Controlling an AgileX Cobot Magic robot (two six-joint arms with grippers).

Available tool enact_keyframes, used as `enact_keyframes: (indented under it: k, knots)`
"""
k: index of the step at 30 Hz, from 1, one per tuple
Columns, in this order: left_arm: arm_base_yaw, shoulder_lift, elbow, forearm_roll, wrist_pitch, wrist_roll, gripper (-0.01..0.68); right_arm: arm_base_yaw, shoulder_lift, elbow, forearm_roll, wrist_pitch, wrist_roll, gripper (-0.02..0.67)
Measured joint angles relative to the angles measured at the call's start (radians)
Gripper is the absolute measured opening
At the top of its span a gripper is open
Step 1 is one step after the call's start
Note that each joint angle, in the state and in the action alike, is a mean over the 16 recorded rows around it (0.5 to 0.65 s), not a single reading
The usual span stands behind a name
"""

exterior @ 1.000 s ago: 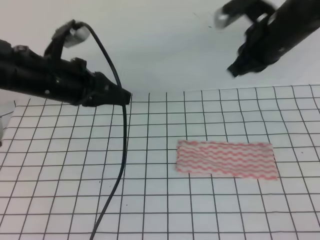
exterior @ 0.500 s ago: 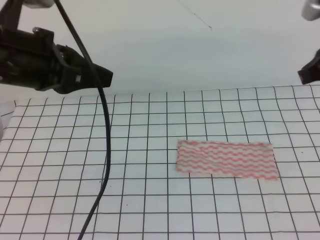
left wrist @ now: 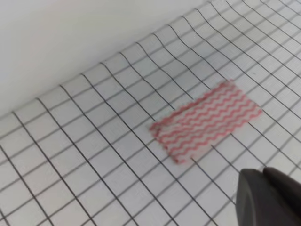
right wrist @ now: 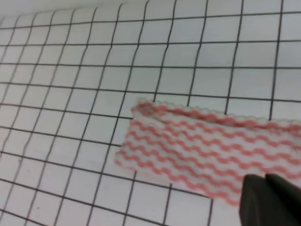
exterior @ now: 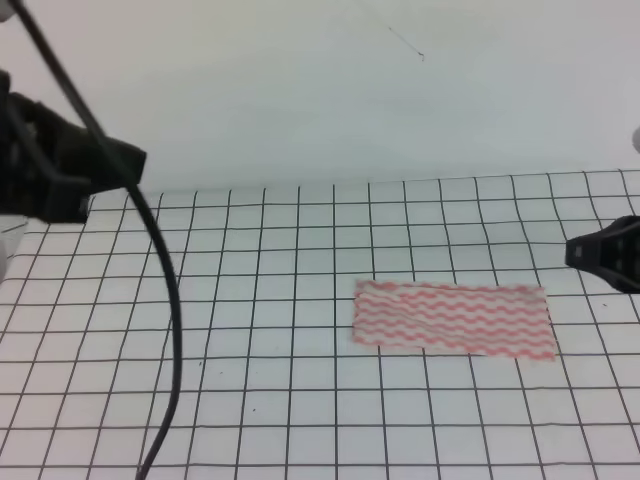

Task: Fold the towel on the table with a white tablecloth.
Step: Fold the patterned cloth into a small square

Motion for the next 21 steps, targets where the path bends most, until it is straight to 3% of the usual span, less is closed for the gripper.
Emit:
enact_keyframes:
  k: [10,21]
  knots:
    - [-0.009,-0.182,0.324,-0.011,-0.301,0.020,-0.001,0.000,-0.001,0.077,0.256,-0.029,-0.217,-0.001]
    - [-0.039,-0.174,0.504,-0.190,-0.432,0.141,-0.001,0.000,0.065,0.078,0.298,-0.031,-0.192,0.016]
